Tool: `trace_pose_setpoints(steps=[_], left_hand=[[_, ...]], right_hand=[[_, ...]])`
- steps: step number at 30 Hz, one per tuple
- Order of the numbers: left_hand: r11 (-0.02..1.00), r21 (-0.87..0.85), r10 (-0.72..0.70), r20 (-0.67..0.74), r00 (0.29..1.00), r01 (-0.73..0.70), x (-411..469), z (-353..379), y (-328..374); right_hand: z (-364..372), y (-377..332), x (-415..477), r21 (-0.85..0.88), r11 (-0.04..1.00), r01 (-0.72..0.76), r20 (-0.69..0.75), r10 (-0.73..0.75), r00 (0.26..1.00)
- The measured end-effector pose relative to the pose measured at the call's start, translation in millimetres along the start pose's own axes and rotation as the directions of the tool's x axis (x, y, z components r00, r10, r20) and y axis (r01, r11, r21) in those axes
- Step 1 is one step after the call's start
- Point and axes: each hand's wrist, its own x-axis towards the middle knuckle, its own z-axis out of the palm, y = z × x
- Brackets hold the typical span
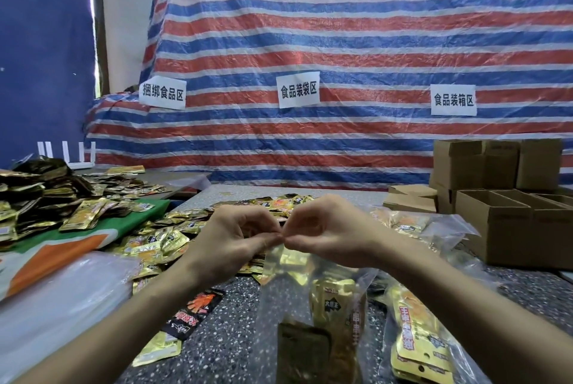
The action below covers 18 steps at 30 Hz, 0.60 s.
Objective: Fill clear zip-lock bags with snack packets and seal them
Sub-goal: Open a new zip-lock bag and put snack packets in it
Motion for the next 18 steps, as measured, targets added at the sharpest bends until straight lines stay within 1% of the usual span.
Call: trace_pose_setpoints(steps=[3, 5, 7, 10, 12, 13, 16, 18], left_hand=[[0.999, -0.030, -0.017, 0.010, 1.000, 0.017, -2, -5, 3], [1.000, 0.003, -0.029, 0.026, 0.999, 0.029, -2, -8, 5], [0.997, 0.066, -0.032, 0.049, 0.998, 0.029, -2, -9, 5], [0.986, 0.166, -0.005, 0.124, 0.992, -0.015, -1, -7, 7], [0.982, 0.184, 0.019, 0.154, 0.988, -0.048, -1, -5, 8], [0.980, 0.186, 0.038, 0.149, 0.988, -0.066, -1, -5, 9], [0.968, 0.214, 0.113, 0.095, 0.989, -0.131, -5, -5, 12], [0.965, 0.219, 0.136, 0.062, 0.989, -0.147, -7, -3, 14]], right_hand=[[-1, 2, -1, 0.055, 0.998, 0.010, -0.048, -0.008, 0.999], [0, 0, -1, 0.050, 0.998, 0.027, -0.048, -0.025, 0.999], [2, -3, -1, 0.003, 0.999, 0.041, -0.042, -0.041, 0.998], [3, -8, -3, -0.082, 0.995, 0.058, -0.044, -0.061, 0.997], [3, -9, -5, -0.096, 0.994, 0.053, -0.054, -0.058, 0.997], [2, -9, -5, -0.075, 0.996, 0.051, -0.058, -0.056, 0.997], [0, -9, -8, 0.063, 0.997, 0.048, -0.027, -0.046, 0.999], [-2, -8, -10, 0.117, 0.993, 0.034, -0.013, -0.033, 0.999]])
